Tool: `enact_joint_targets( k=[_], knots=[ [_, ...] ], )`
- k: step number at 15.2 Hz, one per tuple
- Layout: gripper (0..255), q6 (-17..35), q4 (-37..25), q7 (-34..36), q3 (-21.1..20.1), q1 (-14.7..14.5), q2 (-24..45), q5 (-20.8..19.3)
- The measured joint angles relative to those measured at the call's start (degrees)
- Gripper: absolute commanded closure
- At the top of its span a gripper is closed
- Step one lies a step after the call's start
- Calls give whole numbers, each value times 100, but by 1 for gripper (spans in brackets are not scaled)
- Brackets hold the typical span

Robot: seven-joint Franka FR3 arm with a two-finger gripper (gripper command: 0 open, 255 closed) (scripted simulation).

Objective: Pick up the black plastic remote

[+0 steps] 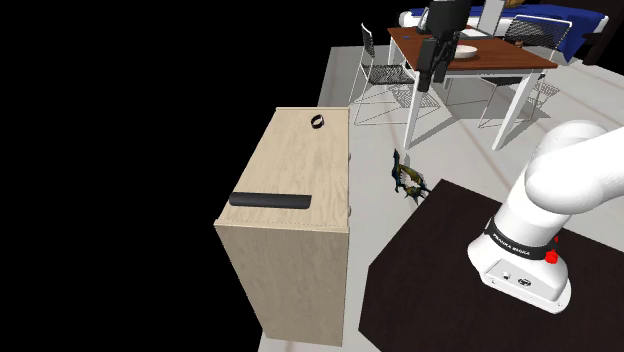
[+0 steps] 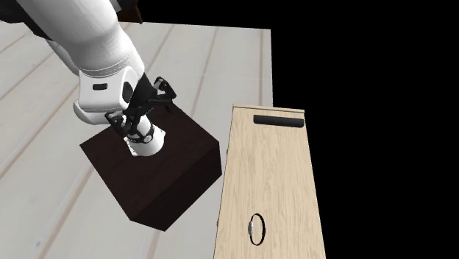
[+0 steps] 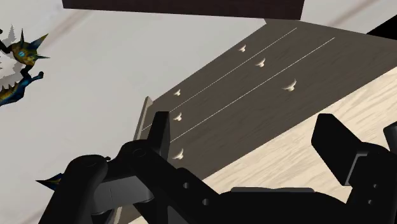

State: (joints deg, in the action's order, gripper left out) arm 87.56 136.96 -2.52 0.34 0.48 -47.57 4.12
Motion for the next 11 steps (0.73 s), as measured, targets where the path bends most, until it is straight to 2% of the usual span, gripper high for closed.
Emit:
enact_joint_targets(
  k=[3,11],
  knots=[
    [0,151,18,36,-116,-85,129,85],
    [0,1119,-224,99,-716,-528,1292,437]
  ],
)
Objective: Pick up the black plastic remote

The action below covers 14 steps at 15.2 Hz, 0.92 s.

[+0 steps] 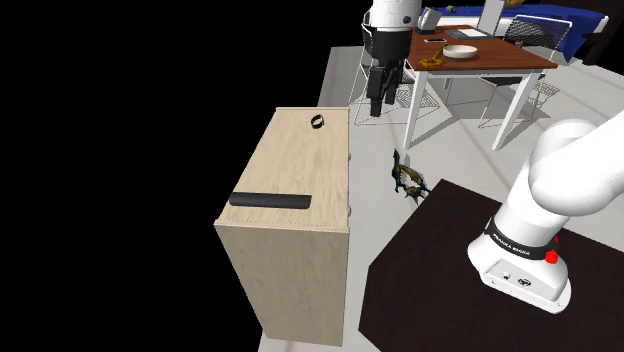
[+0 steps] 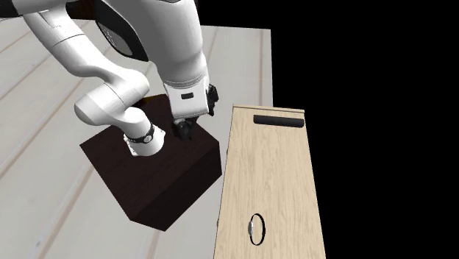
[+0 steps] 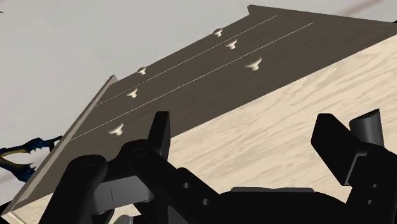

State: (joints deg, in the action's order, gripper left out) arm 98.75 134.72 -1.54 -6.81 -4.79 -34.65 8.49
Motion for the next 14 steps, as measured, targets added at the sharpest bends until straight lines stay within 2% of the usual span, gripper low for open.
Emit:
enact_joint_targets(
  k=[7,14],
  knots=[
    [0,714,-439,121,-571,-348,1093,152],
    [0,1377,-1073,327,-1138,-648,2334,38]
  ],
)
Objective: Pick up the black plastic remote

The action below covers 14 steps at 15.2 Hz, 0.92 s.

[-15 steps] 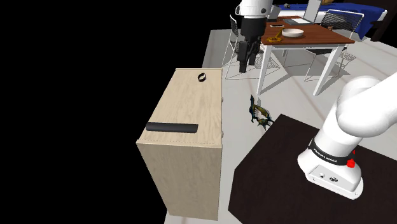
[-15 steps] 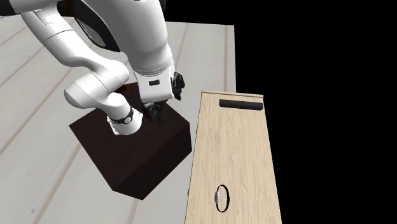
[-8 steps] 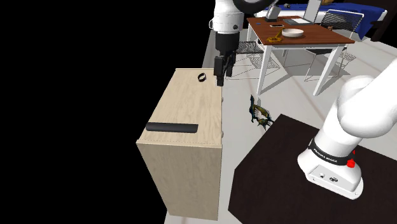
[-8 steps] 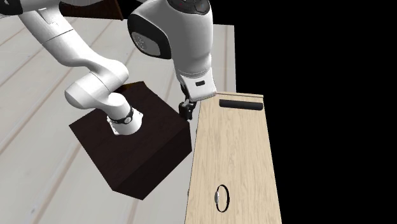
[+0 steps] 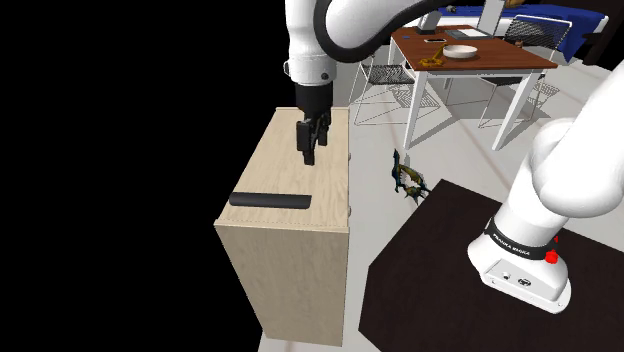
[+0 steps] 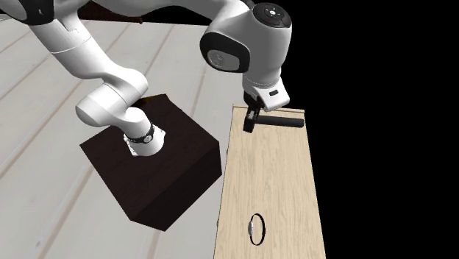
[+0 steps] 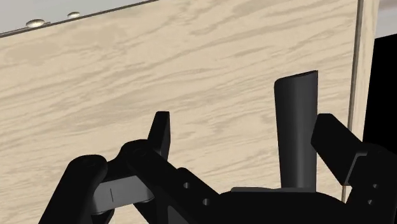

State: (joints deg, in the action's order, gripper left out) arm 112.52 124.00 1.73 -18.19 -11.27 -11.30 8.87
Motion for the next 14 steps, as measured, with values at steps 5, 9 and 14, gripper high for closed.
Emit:
enact_joint_targets(
  k=[5,9,14],
  knots=[
    [0,242,-641,125,-297,-189,887,-278],
    [0,361,-1220,345,-515,-414,1615,-580],
    [0,654,-1115,401,-547,-471,1812,-663]
  ],
)
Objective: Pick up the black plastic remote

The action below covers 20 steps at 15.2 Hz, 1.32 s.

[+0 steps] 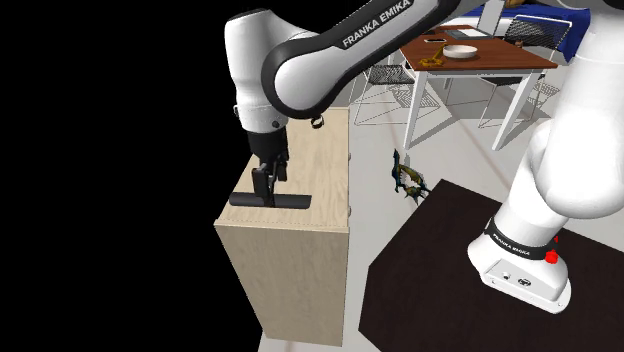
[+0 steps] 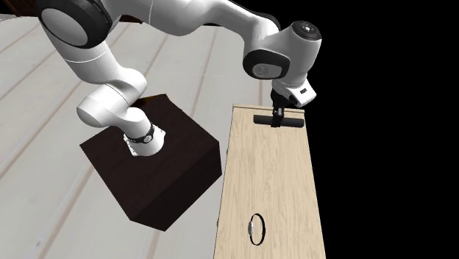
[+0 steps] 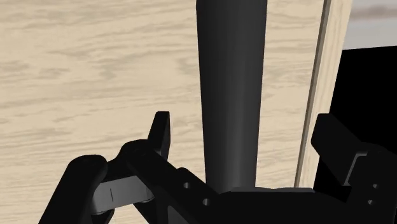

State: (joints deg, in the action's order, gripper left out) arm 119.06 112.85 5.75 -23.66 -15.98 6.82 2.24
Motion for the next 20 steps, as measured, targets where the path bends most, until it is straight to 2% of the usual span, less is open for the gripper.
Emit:
enact_joint_targets(
  k=[3,4,14,20],
  knots=[
    [0,200,132,-5,10,1,77,-29],
    [255,224,147,-4,9,-1,85,-33],
    [255,251,162,-3,12,0,82,-37],
    [255,-98,-42,-19,1,11,-64,26]
  ],
)
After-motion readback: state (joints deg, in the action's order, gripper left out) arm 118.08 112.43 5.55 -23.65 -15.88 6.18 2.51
